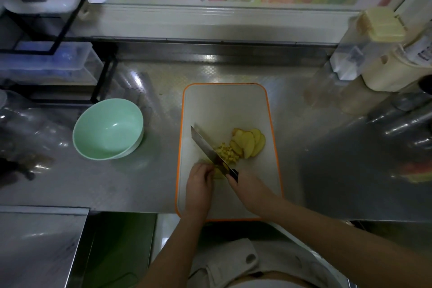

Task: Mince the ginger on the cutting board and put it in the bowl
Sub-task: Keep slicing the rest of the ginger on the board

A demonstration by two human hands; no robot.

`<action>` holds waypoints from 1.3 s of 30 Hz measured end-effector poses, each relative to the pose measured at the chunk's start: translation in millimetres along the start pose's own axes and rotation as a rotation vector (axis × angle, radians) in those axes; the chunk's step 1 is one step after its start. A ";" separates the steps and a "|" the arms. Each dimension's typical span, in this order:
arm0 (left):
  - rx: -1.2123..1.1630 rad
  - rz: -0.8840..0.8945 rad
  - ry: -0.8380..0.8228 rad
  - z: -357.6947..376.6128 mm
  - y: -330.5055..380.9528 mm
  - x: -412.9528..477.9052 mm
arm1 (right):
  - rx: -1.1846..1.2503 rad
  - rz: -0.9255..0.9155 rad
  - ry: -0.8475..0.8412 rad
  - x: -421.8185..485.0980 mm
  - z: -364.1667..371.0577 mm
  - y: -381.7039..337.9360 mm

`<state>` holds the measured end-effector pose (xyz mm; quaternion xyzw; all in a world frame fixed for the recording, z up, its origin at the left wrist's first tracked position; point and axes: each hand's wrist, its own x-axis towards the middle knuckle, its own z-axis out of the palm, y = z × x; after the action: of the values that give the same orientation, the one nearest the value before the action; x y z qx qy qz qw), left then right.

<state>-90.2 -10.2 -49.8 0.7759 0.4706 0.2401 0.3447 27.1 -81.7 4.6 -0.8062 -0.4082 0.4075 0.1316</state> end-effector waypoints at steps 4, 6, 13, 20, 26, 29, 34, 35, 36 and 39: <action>0.001 0.009 0.021 0.7 -0.4 -0.5 | 0.004 0.038 -0.020 -0.4 2.8 -1.5; 0.000 0.013 0.029 1.6 -1.5 -0.9 | -0.025 0.030 -0.033 -2.3 1.6 -0.9; 0.009 0.002 -0.023 0.3 1.3 -0.8 | -0.025 -0.075 -0.062 11.4 -19.1 11.6; -0.008 -0.037 -0.114 -7.9 4.2 8.3 | -0.086 -0.141 -0.013 15.6 -27.9 15.6; 0.313 0.053 -0.210 -15.9 -2.1 18.9 | -0.023 -0.198 0.030 11.1 -30.4 16.3; 0.382 0.098 -0.261 -18.4 -5.1 18.7 | 0.015 -0.221 0.053 7.9 -30.5 15.7; 0.438 0.149 -0.297 -20.5 -7.0 13.6 | 0.035 -0.228 0.085 2.5 -30.2 15.3; 0.436 0.147 -0.301 -19.8 -7.1 12.3 | 0.038 -0.226 0.084 1.4 -30.4 14.9; 0.428 0.140 -0.302 -19.1 -6.9 10.9 | 0.040 -0.222 0.083 0.4 -30.4 15.0; 0.357 0.102 -0.259 -16.6 -4.2 8.6 | 0.037 -0.202 0.082 -3.1 -29.9 14.6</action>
<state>-100.3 3.9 -41.9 0.8718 0.4177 0.0685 0.2467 57.0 -89.7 17.2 -0.7745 -0.4739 0.3662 0.2036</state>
